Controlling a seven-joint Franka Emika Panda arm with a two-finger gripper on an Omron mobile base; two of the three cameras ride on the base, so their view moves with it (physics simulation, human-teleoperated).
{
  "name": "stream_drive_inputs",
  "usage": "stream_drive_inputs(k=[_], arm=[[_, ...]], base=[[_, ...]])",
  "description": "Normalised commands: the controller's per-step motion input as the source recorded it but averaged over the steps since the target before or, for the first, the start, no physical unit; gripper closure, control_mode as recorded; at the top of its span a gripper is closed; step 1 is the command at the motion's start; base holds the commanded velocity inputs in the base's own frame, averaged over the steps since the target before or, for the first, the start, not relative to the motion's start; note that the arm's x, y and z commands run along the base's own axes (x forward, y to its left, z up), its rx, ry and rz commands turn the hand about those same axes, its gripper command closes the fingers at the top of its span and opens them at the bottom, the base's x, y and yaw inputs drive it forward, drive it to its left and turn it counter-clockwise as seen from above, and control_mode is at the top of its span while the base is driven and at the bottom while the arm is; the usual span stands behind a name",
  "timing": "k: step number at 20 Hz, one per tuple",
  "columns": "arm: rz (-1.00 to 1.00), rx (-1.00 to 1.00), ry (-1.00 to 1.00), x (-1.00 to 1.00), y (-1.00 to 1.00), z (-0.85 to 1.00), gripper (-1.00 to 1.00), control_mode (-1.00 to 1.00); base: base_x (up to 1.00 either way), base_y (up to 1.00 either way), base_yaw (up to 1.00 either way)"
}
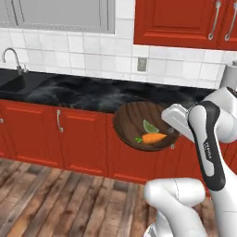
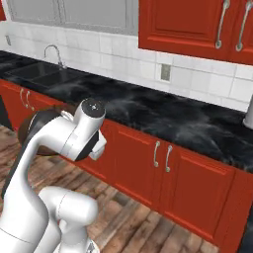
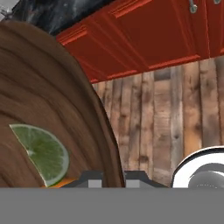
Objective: Place the bowl with the carrot and lemon wedge on the top shelf of the fridge. Place the bowl with the chicken drumstick and fish on the second highest shelf of the fridge.
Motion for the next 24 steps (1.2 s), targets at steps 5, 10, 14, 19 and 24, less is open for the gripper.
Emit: stream_drive_inputs(k=[5, 10, 14, 19, 24], arm=[[0.0, 0.0, 0.0, 0.0, 0.0, 0.0, 1.0, 1.0], [0.0, 0.0, 0.0, 0.0, 0.0, 0.0, 1.0, 1.0], [0.0, 0.0, 0.0, 0.0, 0.0, 0.0, 1.0, 1.0], [0.0, 0.0, 0.0, 0.0, 0.0, 0.0, 1.0, 1.0], [0.0, 0.0, 0.0, 0.0, 0.0, 0.0, 1.0, 1.0]], base=[[0.0, 0.0, 0.91], [0.0, 0.0, 0.88], [0.0, 0.0, 0.88], [0.0, 0.0, 0.9], [0.0, 0.0, 0.9]])
